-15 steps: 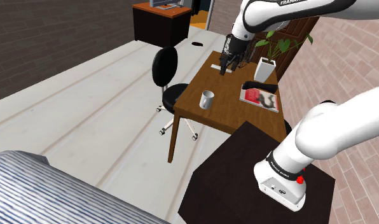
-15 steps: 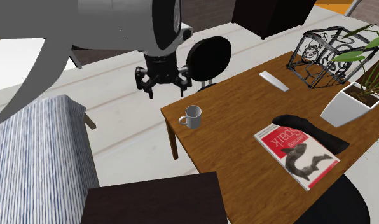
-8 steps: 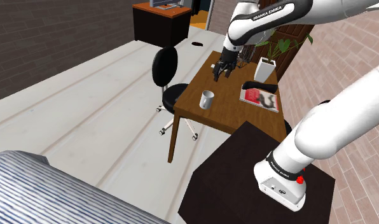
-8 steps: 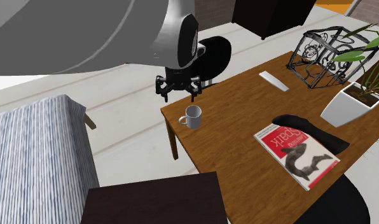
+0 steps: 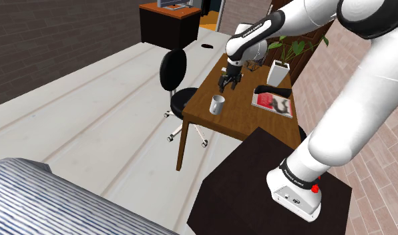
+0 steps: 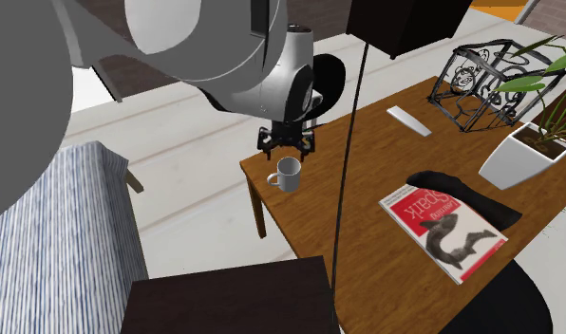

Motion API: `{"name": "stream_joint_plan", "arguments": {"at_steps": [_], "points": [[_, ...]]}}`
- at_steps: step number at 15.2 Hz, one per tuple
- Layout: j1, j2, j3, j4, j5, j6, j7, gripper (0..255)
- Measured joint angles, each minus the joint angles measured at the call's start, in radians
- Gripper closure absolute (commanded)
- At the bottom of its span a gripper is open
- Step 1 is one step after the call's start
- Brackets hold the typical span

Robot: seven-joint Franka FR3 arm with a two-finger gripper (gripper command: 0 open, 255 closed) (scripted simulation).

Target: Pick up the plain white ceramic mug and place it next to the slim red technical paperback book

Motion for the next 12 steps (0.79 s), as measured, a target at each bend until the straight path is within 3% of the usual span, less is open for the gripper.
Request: {"name": "stream_joint_plan", "arguments": {"at_steps": [7, 12], "points": [[-0.065, 0.278, 0.008, 0.179, 0.103, 0.053, -0.068, 0], [-0.085, 0.351, 0.019, 0.207, 0.129, 0.091, -0.087, 0]]}}
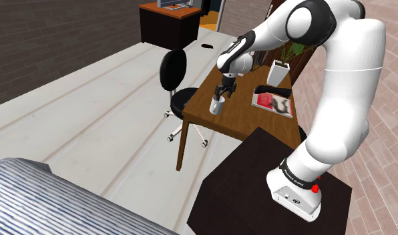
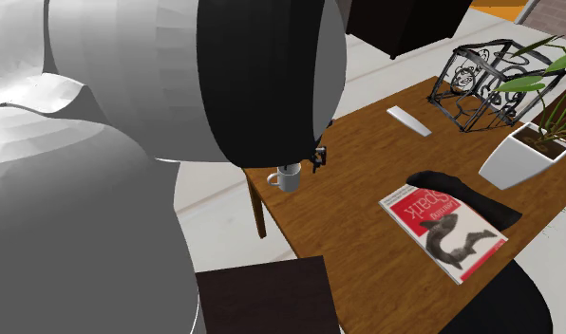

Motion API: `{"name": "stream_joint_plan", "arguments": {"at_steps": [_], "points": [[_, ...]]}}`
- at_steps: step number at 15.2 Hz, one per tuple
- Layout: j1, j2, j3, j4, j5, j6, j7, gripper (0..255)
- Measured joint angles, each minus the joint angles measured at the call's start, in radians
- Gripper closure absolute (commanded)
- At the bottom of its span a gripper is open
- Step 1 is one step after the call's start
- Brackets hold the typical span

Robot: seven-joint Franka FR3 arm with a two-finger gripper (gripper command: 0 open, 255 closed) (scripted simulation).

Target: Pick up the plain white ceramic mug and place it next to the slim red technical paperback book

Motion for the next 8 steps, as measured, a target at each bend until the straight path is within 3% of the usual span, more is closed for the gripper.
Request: {"name": "stream_joint_plan", "arguments": {"at_steps": [8], "points": [[-0.009, 0.045, 0.013, 0.002, 0.018, 0.043, -0.013, 0]]}}
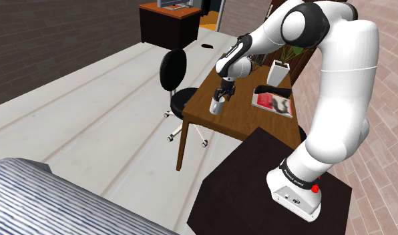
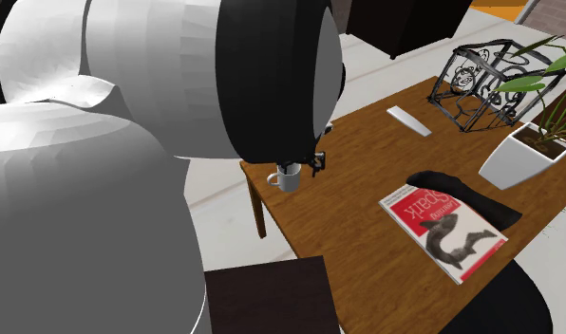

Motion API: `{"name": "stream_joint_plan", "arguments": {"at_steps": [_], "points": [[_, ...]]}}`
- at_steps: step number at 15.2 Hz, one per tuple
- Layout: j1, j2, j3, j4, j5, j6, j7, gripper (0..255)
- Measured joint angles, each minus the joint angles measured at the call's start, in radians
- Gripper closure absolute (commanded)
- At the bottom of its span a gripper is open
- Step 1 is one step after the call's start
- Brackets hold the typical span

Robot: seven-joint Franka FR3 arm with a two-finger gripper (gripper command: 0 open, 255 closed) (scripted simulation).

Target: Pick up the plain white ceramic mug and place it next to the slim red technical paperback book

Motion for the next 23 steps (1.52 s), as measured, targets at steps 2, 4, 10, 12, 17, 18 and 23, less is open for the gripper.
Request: {"name": "stream_joint_plan", "arguments": {"at_steps": [2, 4, 10, 12, 17, 18, 23], "points": [[0.000, 0.000, 0.000, 0.000, 0.000, 0.000, 0.000, 0], [0.000, 0.000, 0.000, 0.000, 0.000, 0.000, 0.000, 255], [0.000, 0.000, 0.000, 0.000, 0.000, 0.000, 0.000, 255], [0.000, 0.000, 0.000, 0.000, 0.000, 0.000, 0.000, 255], [0.006, -0.033, -0.010, -0.003, -0.013, -0.030, 0.008, 255], [0.008, -0.044, -0.012, -0.005, -0.016, -0.037, 0.010, 255], [0.019, -0.102, -0.027, -0.015, -0.038, -0.084, 0.024, 255]]}}
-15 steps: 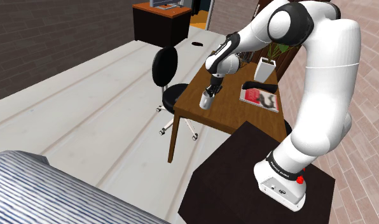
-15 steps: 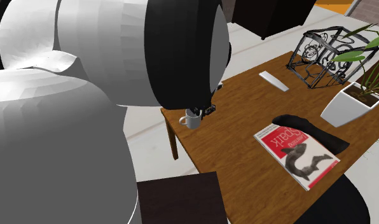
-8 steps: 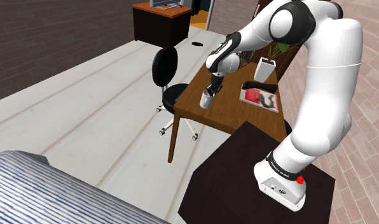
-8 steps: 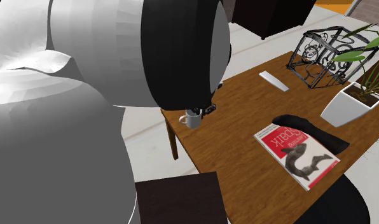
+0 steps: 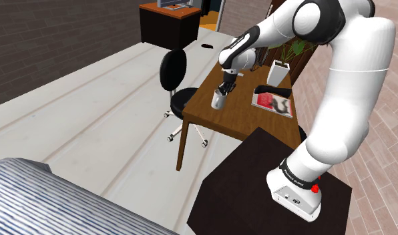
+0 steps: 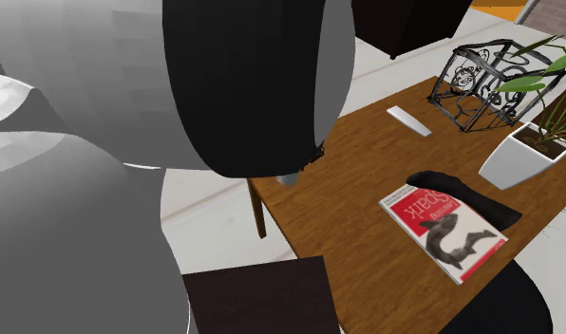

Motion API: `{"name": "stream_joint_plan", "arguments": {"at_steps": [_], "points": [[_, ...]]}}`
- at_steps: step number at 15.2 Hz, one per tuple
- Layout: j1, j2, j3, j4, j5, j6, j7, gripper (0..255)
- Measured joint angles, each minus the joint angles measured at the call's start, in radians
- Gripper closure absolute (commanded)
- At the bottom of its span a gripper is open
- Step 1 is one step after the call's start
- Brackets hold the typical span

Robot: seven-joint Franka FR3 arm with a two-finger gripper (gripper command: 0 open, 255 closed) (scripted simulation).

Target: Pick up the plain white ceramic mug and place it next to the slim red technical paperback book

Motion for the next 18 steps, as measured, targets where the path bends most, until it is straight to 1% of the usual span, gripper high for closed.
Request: {"name": "stream_joint_plan", "arguments": {"at_steps": [18], "points": [[0.024, -0.167, -0.034, 0.040, -0.072, -0.199, 0.049, 255]]}}
